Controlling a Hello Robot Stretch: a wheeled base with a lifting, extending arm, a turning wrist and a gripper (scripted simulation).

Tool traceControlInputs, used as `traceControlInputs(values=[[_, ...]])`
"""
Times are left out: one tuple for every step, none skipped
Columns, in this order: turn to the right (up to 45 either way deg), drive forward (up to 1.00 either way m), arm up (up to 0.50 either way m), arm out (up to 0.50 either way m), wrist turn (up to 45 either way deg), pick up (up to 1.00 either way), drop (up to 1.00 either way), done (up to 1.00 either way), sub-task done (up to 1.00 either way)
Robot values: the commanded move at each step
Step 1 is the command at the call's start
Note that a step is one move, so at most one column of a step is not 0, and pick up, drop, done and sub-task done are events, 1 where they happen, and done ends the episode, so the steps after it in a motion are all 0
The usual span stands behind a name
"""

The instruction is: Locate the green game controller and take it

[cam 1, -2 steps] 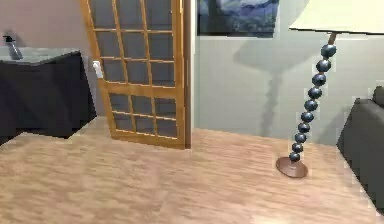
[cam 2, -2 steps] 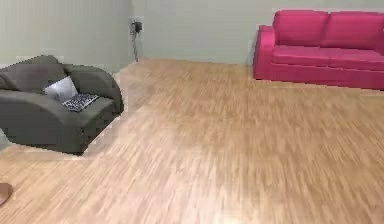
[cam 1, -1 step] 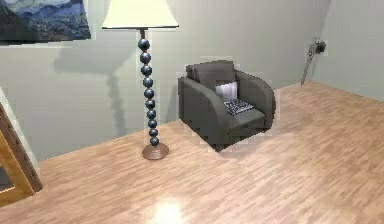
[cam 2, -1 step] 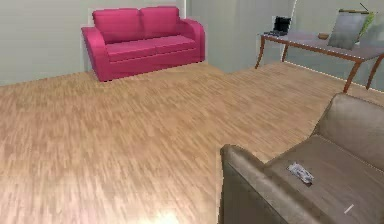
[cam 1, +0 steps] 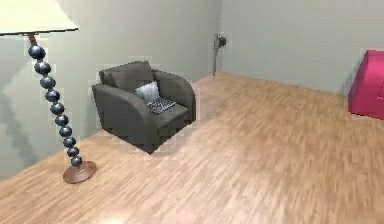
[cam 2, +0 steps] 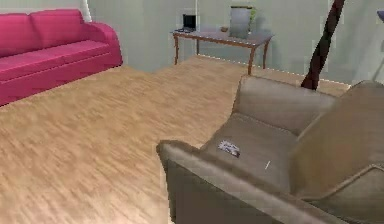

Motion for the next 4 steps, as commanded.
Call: traceControlInputs(values=[[0.0, 0.1, 0.0, 0.0, 0.0, 0.0, 0.0, 0.0, 0.0], [-45.0, 0.0, 0.0, 0.0, 0.0, 0.0, 0.0, 0.0, 0.0], [-39.0, 0.0, 0.0, 0.0, 0.0, 0.0, 0.0, 0.0, 0.0], [0.0, 0.5, 0.0, 0.0, 0.0, 0.0, 0.0, 0.0, 0.0]])
